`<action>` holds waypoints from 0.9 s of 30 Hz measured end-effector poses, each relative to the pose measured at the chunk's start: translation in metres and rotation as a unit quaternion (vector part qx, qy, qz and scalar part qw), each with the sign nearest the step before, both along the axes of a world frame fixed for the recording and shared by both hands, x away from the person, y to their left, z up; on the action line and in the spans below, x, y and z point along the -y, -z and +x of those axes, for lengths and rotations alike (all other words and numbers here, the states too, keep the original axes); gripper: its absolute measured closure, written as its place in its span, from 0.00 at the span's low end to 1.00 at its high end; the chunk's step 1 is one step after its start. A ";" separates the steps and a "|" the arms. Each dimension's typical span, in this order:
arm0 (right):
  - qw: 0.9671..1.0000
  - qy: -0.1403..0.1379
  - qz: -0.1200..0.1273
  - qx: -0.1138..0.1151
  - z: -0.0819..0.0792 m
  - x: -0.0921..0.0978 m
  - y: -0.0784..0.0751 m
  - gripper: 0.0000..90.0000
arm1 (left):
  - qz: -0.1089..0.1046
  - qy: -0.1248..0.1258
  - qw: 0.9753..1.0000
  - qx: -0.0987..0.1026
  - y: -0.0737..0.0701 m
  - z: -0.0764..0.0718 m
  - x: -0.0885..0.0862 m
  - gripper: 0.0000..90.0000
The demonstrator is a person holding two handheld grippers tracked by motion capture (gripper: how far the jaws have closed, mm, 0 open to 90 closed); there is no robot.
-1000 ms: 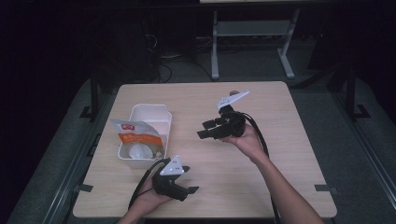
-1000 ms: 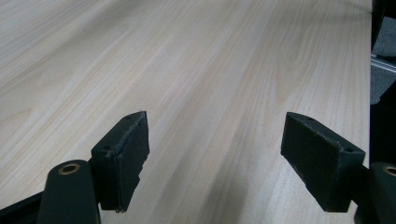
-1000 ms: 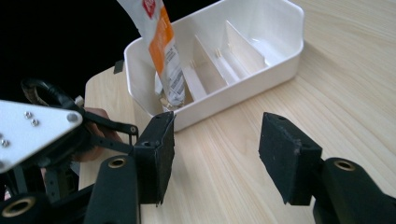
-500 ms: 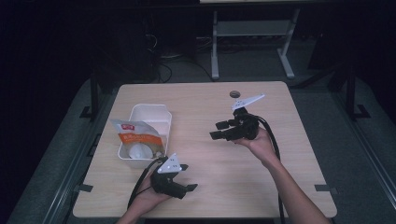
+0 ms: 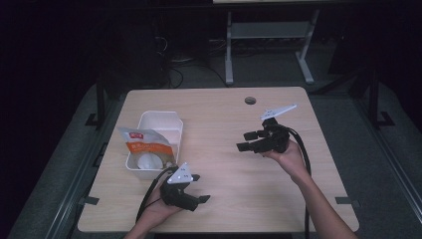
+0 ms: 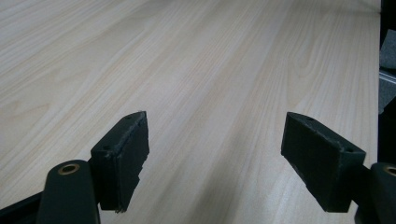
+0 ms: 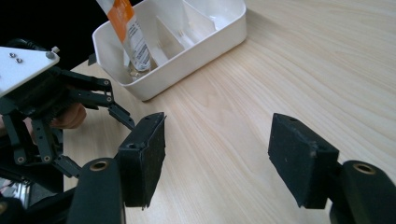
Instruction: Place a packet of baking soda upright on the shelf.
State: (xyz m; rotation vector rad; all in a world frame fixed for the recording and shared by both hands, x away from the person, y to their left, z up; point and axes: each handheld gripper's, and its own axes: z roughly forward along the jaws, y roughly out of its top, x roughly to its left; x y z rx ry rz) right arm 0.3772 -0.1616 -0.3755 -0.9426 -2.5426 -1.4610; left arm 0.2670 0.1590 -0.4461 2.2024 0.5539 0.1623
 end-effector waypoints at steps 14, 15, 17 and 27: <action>1.000 0.023 -0.009 -0.010 -0.012 0.026 0.015 0.38 | -0.003 -0.003 1.000 -0.001 -0.001 0.000 -0.001 0.25; 1.000 0.025 -0.008 -0.010 -0.013 0.028 0.016 0.38 | -0.003 -0.004 1.000 -0.001 -0.001 0.000 -0.001 0.25; 0.999 0.026 -0.011 -0.015 -0.015 0.031 0.017 0.38 | -0.004 -0.004 1.000 -0.001 -0.001 0.000 -0.001 0.25; 0.999 0.039 -0.011 -0.020 -0.027 0.048 0.027 0.38 | -0.007 -0.008 1.000 -0.004 -0.001 0.001 -0.002 0.25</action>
